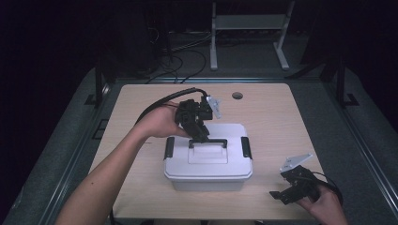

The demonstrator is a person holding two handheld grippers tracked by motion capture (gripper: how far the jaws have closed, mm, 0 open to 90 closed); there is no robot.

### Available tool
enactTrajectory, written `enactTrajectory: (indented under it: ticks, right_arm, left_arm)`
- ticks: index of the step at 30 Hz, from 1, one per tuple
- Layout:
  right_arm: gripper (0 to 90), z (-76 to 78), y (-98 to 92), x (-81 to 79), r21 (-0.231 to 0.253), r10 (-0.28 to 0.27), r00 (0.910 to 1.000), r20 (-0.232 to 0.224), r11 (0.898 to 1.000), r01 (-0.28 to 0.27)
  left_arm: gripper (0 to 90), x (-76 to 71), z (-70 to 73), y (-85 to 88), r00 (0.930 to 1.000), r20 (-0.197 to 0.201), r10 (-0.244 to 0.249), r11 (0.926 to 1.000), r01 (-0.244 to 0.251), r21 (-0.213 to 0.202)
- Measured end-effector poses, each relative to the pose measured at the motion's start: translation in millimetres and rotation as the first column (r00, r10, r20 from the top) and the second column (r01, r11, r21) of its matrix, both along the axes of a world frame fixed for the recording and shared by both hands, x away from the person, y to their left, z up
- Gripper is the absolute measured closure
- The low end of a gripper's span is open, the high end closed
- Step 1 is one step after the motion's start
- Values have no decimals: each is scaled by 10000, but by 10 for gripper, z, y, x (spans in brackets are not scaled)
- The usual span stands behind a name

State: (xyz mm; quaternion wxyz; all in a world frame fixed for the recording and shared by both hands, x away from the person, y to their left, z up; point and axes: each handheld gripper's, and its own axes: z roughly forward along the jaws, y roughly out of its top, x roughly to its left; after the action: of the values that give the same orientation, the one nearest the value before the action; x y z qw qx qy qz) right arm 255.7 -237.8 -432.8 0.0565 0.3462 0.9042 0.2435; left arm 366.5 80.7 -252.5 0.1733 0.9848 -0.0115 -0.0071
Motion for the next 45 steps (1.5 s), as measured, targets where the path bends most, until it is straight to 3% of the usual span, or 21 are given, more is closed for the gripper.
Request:
enactTrajectory:
  ticks: [3,6,8,13,18,22,28,31,38,45]
  right_arm:
    - [157,0,11,0,-26,-12,10000,-10,10000,12]
    - [157,1,20,5,-39,13,10000,-9,10000,-13]
    - [157,1,25,6,-46,22,10000,-8,10000,-22]
    - [157,-3,33,14,-83,-28,10000,-56,10000,28]
    - [157,11,56,10,-94,4,10000,-17,10000,-4]
    - [157,19,79,17,-80,69,10000,11,9999,-69]
    - [157,16,66,11,-54,17,10000,-5,10000,-17]
    - [157,21,59,11,-54,8,10000,22,10000,-8]
    - [157,25,54,4,-48,-33,10000,35,10000,33]
    - [157,33,52,6,-47,-53,10000,71,10000,54]
  left_arm:
    - [682,-20,15,35,10000,29,5,10000,-5,-14]
    - [671,-19,27,104,9999,-41,115,9990,-117,-439]
    - [663,-4,15,149,9997,-18,251,9986,-252,-468]
    - [651,17,-32,247,9991,-74,414,9985,-417,-363]
    - [648,7,-58,324,9983,-151,555,9971,-562,-516]
    - [649,17,-102,403,9980,-137,623,9976,-626,-282]
    - [648,21,-86,492,9968,-57,797,9965,-798,-264]
    - [647,19,-97,540,9961,-130,878,9950,-883,-462]
    - [633,24,-156,714,9932,-112,1157,9929,-1159,-271]
    - [623,32,-190,871,9890,-232,1459,9884,-1467,-394]
